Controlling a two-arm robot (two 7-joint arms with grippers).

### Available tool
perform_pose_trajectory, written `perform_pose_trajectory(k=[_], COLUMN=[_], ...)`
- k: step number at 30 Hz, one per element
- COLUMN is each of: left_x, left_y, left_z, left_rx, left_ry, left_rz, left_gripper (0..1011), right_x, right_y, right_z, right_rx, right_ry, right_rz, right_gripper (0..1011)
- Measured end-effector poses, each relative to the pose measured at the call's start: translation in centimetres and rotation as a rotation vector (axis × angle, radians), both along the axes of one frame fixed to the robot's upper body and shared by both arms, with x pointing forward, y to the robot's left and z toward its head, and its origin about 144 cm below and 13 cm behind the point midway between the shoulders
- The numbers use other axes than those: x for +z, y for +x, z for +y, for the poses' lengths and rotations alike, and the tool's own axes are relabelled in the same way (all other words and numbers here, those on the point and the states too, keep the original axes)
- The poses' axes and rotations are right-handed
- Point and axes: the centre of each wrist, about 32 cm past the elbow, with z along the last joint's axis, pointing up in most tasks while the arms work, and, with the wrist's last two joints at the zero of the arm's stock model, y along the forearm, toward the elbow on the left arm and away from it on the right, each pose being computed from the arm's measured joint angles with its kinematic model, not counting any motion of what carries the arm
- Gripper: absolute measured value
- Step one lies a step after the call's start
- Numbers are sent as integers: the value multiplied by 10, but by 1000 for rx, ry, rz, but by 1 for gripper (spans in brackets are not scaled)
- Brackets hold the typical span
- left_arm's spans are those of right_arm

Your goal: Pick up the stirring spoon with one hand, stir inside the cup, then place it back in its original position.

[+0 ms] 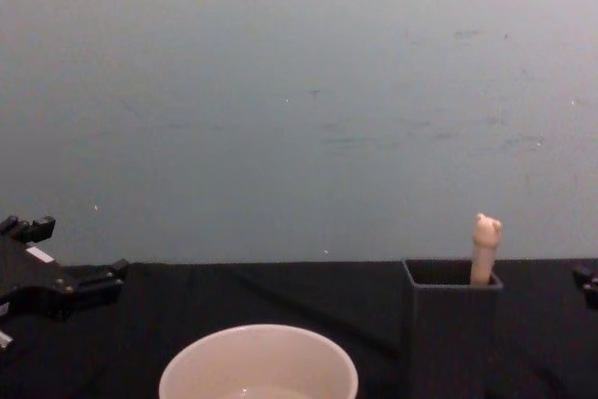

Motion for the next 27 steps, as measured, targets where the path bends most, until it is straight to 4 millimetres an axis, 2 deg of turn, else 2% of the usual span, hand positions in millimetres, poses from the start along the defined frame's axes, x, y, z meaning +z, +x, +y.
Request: perform_pose_trajectory(k=[21,27], left_x=[0,0], left_y=[0,0], left_z=[0,0], left_rx=[0,0], left_ry=[0,0], left_rz=[0,0], left_gripper=[1001,1001], right_x=[0,8], right_y=[0,0], right_z=[0,0], right_rx=[0,5], right_ry=[1,50], right_rz=[-1,-11], right_gripper=[1002,1002])
